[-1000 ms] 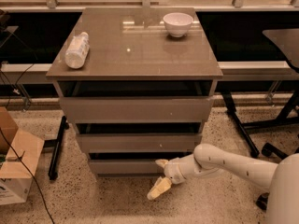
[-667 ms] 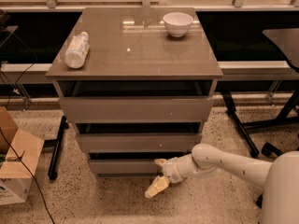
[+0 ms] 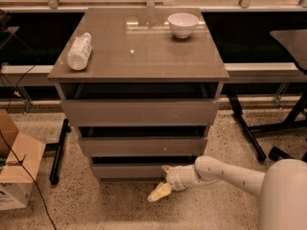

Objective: Open bottom drawer

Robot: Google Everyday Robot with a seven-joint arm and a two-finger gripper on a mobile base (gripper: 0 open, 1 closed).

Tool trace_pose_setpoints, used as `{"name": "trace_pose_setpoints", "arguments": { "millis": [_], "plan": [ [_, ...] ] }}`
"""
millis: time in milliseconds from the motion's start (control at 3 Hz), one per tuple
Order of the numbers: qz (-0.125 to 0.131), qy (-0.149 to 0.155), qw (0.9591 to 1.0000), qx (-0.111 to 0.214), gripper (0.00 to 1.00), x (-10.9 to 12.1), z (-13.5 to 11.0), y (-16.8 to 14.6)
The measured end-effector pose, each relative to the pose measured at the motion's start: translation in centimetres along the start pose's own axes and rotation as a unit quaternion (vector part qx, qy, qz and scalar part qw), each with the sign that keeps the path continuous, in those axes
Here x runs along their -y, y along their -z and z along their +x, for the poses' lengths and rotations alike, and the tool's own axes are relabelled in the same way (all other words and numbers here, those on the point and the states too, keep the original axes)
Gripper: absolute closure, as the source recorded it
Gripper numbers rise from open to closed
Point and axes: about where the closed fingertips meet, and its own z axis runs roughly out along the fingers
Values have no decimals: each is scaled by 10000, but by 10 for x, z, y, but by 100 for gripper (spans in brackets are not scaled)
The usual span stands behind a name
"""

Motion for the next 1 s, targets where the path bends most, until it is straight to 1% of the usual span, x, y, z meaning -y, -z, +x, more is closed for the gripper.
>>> {"name": "trace_pose_setpoints", "arguments": {
  "millis": [333, 667, 1000],
  "plan": [
    [242, 39, 9997, 32, 0, 23, 8, -8],
    [315, 17, 9995, 57, 0, 49, 16, -20],
    [331, -54, 9994, 132, 0, 76, 22, -33]
  ]
}}
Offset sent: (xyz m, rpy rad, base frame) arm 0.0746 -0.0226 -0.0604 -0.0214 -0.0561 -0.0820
